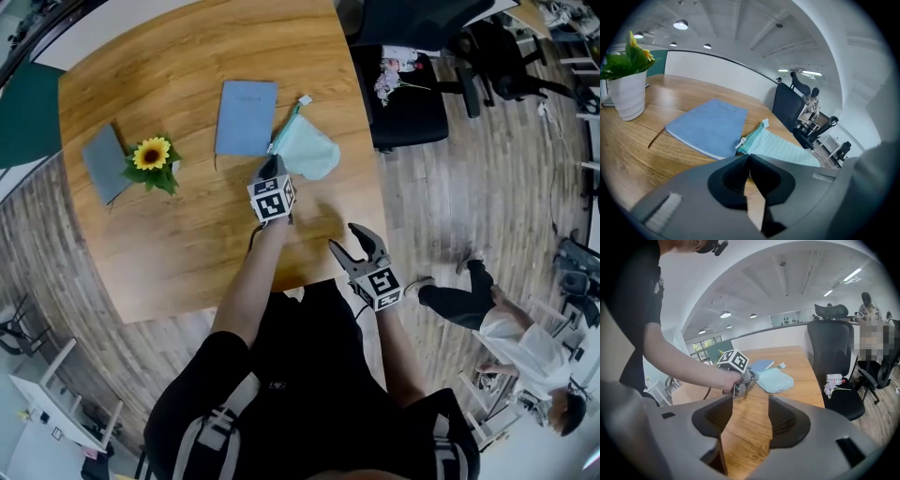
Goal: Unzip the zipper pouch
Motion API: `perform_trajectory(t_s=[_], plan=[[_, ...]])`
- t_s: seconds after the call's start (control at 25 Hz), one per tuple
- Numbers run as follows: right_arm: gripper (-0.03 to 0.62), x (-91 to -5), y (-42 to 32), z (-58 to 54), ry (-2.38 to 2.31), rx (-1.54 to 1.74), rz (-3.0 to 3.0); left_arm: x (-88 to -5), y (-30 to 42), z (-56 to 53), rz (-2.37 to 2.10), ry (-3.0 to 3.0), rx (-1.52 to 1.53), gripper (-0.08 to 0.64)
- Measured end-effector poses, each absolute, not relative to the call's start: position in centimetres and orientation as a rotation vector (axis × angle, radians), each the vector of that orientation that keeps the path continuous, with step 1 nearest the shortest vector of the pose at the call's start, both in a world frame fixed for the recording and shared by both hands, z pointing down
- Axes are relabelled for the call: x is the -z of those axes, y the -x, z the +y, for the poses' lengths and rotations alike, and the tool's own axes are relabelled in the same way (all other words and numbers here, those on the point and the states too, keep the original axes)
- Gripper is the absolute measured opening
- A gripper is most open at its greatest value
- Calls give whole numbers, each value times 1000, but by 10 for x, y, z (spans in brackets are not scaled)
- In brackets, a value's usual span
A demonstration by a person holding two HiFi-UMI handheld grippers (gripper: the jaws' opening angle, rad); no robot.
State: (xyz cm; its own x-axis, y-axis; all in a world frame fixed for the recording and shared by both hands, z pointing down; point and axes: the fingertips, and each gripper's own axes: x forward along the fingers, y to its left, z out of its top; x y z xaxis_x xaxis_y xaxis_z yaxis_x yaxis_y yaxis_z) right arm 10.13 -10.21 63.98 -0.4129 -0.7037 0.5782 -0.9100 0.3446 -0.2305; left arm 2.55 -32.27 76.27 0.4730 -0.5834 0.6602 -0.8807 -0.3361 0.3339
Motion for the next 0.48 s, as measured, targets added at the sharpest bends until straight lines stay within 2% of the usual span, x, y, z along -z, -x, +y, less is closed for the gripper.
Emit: perform_trajectory(t_s=[0.48], plan=[[236,-628,-77,-115,-1388,-695,-2294,-686,-20,-300,-1016,-2390,-443,8]])
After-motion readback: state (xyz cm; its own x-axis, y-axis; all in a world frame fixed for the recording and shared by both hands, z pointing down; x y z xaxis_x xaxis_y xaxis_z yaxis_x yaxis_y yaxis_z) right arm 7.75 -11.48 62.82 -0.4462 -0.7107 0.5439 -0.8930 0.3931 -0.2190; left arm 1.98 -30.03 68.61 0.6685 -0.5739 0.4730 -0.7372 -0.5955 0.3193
